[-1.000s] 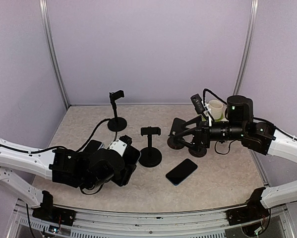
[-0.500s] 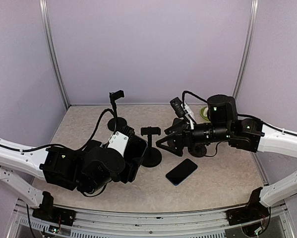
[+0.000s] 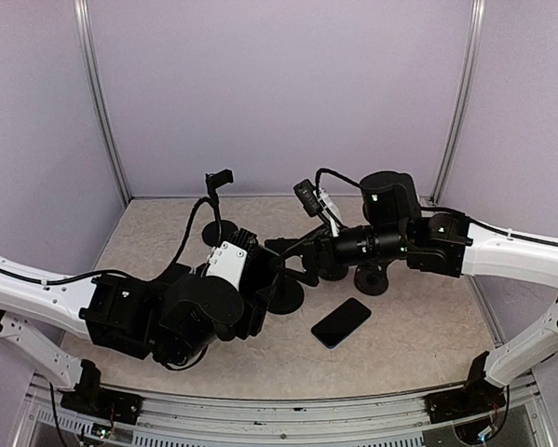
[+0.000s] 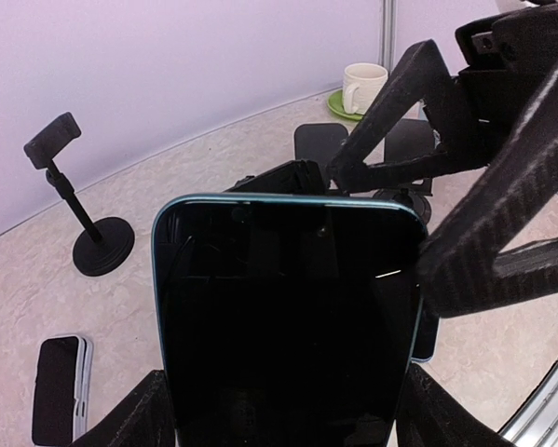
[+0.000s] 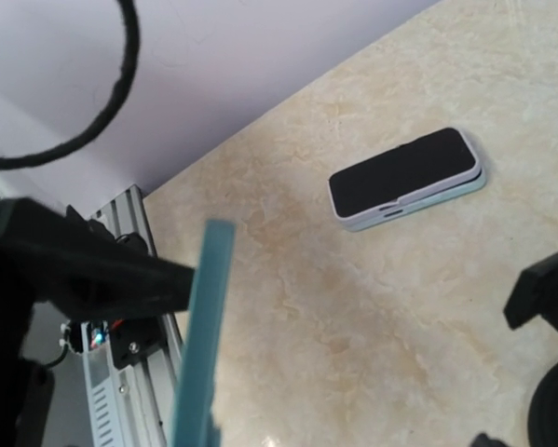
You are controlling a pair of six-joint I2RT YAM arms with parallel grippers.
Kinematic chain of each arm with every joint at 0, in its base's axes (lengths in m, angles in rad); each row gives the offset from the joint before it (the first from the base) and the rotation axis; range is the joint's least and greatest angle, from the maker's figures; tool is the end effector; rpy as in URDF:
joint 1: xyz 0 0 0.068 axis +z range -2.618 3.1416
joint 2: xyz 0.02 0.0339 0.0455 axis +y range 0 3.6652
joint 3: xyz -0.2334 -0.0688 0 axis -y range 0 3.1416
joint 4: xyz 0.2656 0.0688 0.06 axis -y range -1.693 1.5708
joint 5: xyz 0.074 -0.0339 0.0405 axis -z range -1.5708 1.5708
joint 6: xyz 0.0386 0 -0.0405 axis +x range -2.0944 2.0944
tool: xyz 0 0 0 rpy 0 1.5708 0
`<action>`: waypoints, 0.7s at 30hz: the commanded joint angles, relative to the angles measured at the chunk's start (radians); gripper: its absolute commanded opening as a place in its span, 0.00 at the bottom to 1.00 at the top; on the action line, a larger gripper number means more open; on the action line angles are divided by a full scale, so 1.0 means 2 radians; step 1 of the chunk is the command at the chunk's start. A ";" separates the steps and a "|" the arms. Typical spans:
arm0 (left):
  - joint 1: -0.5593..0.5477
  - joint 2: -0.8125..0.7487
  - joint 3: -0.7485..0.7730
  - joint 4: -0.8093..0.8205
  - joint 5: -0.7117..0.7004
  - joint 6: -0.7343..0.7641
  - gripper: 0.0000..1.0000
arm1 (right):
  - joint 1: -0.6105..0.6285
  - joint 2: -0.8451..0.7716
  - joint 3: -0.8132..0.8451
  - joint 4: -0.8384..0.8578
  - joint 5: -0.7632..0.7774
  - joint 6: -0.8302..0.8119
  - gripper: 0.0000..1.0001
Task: Place the phone on the phone stand
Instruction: Pass from the left arm to the right
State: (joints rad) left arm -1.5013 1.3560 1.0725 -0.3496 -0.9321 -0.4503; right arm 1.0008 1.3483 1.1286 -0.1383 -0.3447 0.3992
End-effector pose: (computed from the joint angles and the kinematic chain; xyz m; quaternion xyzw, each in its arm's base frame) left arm 0.0532 -0.3173 0.2675 0.2241 0.7913 -0.1096 0.5582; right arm 0.1747 0.2968 0.3032 -0.3332 0.7442 0.4695 0.3386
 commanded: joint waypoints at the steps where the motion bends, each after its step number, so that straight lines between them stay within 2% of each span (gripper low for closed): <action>1: -0.007 0.007 0.024 0.029 -0.026 0.017 0.51 | 0.009 0.023 0.029 0.000 -0.006 0.016 0.88; 21: -0.013 0.037 0.043 0.019 -0.046 0.016 0.51 | 0.026 0.084 0.069 -0.008 -0.023 0.024 0.65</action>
State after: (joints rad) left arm -1.5166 1.4227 1.1091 -0.3397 -0.9810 -0.4179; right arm 1.0386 1.4982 1.2343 -0.1528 -0.3790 0.4400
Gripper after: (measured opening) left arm 0.731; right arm 0.667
